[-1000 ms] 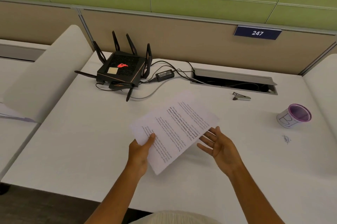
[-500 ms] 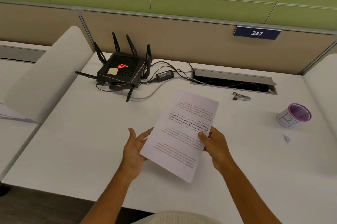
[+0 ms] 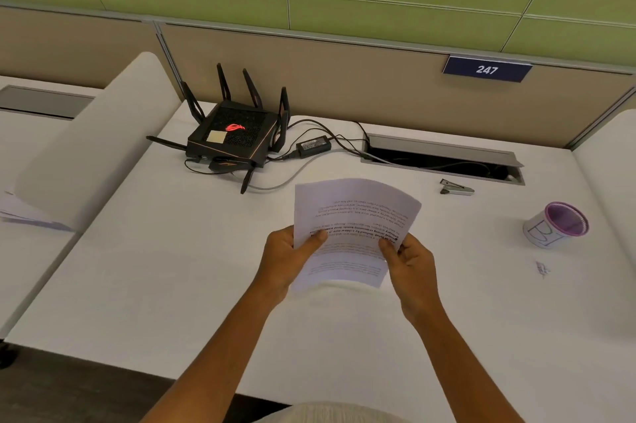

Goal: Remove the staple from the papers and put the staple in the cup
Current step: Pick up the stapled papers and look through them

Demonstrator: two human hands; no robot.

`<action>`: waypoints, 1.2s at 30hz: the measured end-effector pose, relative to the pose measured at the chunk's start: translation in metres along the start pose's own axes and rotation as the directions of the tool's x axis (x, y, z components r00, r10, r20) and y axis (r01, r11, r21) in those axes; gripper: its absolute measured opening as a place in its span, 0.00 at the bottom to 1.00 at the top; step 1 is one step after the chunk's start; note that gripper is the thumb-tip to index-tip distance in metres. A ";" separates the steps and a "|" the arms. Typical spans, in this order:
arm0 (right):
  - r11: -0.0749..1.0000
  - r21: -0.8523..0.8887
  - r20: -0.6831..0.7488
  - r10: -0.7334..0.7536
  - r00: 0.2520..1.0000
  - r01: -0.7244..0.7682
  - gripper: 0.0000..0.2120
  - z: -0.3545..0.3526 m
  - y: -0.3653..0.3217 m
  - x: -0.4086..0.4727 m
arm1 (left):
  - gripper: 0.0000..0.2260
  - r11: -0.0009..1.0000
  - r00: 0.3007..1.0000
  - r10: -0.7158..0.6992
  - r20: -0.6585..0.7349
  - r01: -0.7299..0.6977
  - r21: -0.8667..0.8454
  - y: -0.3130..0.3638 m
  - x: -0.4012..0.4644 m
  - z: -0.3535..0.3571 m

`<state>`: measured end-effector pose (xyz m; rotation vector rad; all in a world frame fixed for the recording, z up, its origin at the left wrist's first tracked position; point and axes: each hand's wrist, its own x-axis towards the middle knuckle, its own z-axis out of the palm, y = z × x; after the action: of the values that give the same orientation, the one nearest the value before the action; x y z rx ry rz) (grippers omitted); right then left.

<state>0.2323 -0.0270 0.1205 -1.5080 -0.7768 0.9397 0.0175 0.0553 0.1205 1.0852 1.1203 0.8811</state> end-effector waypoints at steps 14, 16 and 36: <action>0.994 -0.107 -0.002 0.027 1.000 -0.027 0.11 -0.001 0.030 -0.001 | 0.09 0.997 0.998 -0.053 -0.036 0.055 0.053 -0.029 -0.012 0.009; 0.992 -0.108 0.004 0.062 0.998 -0.061 0.09 0.000 0.040 -0.004 | 0.09 0.996 0.996 -0.073 -0.047 0.075 0.054 -0.036 -0.015 0.011; 0.925 0.271 0.113 0.244 0.963 -0.266 0.24 -0.022 0.054 -0.005 | 0.18 0.863 0.949 -0.270 -0.161 0.165 -0.478 -0.039 -0.013 0.016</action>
<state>0.2475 -0.0492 0.0683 -1.3433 -0.4788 1.2548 0.0313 0.0298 0.0872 0.4619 1.1154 1.0366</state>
